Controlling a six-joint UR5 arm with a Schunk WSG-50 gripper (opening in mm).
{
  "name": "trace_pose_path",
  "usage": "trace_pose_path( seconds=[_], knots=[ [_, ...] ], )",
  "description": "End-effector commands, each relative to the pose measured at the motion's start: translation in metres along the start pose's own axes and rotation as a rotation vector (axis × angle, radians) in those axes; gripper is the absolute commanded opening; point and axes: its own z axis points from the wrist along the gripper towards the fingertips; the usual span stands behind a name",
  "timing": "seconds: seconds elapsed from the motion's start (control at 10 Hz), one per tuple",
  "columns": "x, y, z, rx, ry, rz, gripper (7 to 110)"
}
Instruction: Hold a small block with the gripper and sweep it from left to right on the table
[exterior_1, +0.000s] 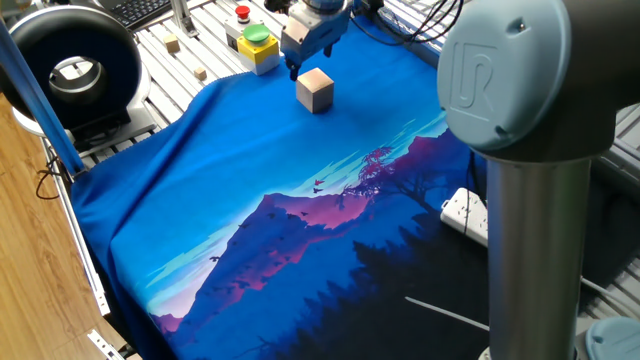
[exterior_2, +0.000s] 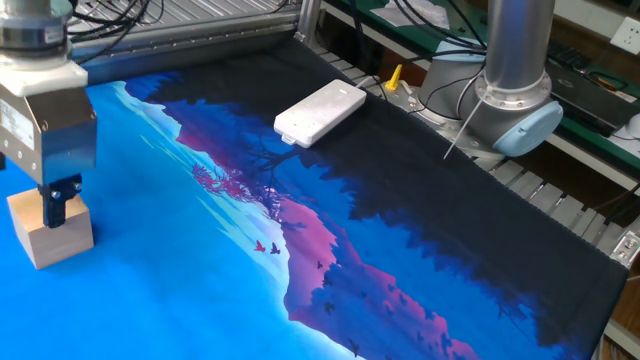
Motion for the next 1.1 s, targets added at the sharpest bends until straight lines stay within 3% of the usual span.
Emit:
trace_pose_path(
  seconds=[0.0,0.2,1.0],
  knots=[
    [-0.001,0.003,0.012,-0.007,-0.020,0.003,88],
    [-0.002,0.003,0.020,-0.005,-0.031,-0.003,88],
    [0.011,0.002,0.026,-0.021,-0.011,0.047,88]
  ],
)
